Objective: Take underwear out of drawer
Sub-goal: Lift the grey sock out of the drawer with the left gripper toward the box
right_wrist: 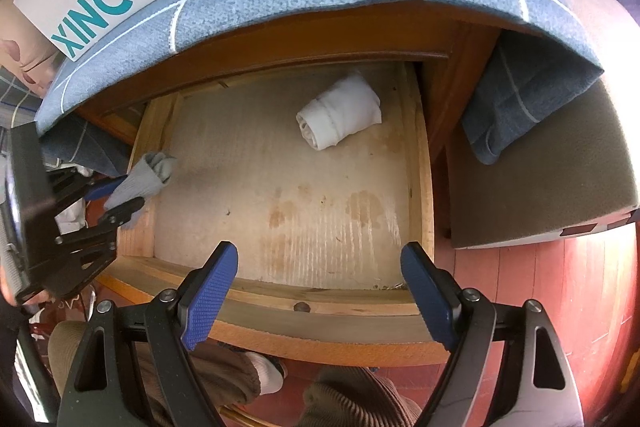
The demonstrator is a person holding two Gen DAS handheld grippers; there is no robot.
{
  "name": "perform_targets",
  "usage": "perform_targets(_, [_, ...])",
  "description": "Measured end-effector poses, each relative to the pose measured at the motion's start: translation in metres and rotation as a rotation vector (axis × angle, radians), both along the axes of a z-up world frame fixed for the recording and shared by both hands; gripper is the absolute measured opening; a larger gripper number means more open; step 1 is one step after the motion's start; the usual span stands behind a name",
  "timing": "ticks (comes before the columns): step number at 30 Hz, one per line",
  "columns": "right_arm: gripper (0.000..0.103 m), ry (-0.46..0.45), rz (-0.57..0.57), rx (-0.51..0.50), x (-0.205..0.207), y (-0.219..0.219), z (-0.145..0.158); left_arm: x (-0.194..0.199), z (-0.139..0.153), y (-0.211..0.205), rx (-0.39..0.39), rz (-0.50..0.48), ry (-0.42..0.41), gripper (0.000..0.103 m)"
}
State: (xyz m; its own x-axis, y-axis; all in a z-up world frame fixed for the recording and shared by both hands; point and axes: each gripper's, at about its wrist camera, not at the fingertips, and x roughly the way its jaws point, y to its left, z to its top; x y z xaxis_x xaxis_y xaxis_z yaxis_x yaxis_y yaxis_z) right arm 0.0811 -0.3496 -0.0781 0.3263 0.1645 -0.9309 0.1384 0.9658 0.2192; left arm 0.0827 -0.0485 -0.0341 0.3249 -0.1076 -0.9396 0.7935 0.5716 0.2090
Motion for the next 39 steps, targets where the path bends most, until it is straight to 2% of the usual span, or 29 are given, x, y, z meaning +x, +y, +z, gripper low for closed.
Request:
perform_targets(6, [0.081,-0.003,0.002,0.000,-0.001,0.000,0.001,-0.007,0.039,0.014,-0.087,0.055,0.018,0.024])
perform_targets(12, [0.081,-0.002,0.003,-0.002,0.000,0.001,0.001,-0.003,0.046,0.013,-0.144,0.121,0.023,0.024])
perform_targets(21, [0.081,0.005,0.007,-0.008,0.001,-0.001,0.000,-0.011,0.072,0.020,-0.199,0.236,-0.008,0.024])
perform_targets(34, [0.081,0.008,0.007,-0.011,0.000,-0.003,-0.001,-0.019,0.132,0.031,-0.264,0.307,-0.057,0.024])
perform_targets(39, [0.081,0.010,0.017,-0.014,0.001,-0.001,-0.002,-0.018,0.161,0.034,-0.269,0.317,-0.120,0.024])
